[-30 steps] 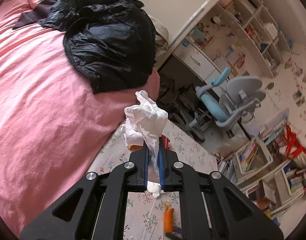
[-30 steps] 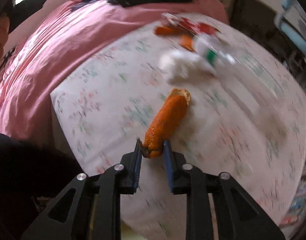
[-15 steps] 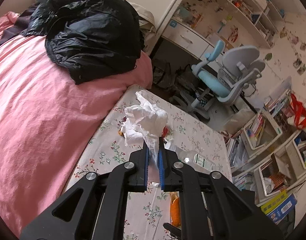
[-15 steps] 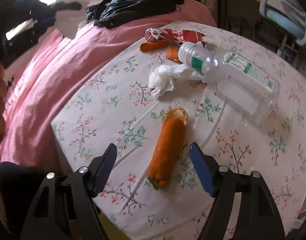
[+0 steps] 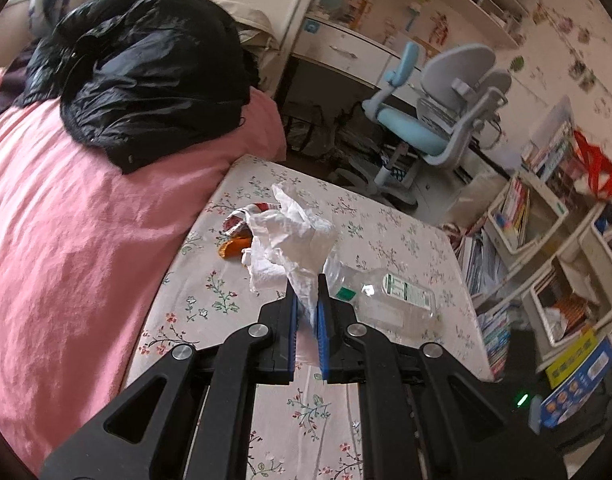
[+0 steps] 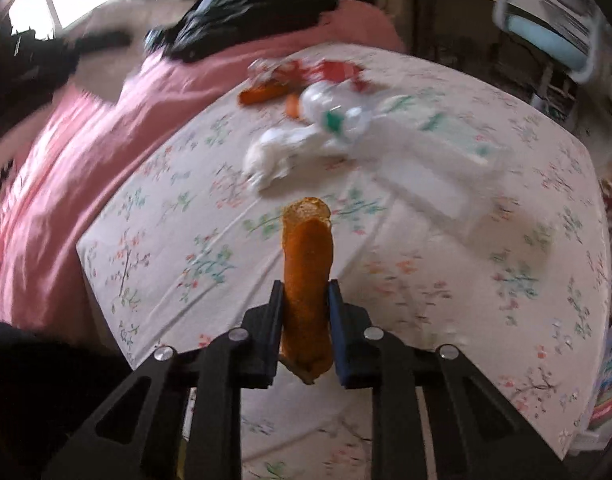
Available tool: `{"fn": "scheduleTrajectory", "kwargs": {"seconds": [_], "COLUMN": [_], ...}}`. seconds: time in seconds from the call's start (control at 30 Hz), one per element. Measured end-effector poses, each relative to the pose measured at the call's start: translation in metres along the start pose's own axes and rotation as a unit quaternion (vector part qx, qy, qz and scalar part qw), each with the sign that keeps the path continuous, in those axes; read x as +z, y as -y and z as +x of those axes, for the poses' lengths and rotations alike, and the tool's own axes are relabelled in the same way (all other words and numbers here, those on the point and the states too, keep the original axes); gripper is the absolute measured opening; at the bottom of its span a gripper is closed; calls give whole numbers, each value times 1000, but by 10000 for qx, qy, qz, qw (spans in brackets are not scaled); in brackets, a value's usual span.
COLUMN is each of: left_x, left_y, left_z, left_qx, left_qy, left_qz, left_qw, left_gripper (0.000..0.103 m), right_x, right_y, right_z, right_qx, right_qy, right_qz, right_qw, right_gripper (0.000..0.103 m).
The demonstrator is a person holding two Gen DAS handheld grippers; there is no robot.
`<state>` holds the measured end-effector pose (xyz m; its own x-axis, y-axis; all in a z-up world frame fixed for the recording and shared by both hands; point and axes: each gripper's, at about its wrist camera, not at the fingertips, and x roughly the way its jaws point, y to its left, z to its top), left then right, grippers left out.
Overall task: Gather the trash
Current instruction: 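Carry the tissue and orange piece off the table toward the yellow bucket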
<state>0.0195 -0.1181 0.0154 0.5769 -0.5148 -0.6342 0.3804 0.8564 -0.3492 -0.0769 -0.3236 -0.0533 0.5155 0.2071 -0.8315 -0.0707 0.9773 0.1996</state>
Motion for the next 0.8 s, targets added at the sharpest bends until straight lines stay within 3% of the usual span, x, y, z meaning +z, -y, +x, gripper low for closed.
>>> {"fn": "scheduleTrajectory", "kwargs": {"seconds": [0.23,0.43,0.8], "left_x": [-6,-10,-15], "left_y": [14,26,41], "left_z": [6,10,9], "left_qx": [-37,103,194], "left_qy": [-105,-119,-108], "left_qz": [228,510,876], "left_qw": [9997,9986,9959], "left_gripper": [8,8,8], "right_x": [3,5,4], "right_y": [21,13,6], "right_z": [-24,-33,-35], "right_qx": [198,345,400], "right_qy": [407,557,578], "right_qz": [324,142,-43], "right_qw": [9985,9978,9975], "right_gripper": [22,22,22]}}
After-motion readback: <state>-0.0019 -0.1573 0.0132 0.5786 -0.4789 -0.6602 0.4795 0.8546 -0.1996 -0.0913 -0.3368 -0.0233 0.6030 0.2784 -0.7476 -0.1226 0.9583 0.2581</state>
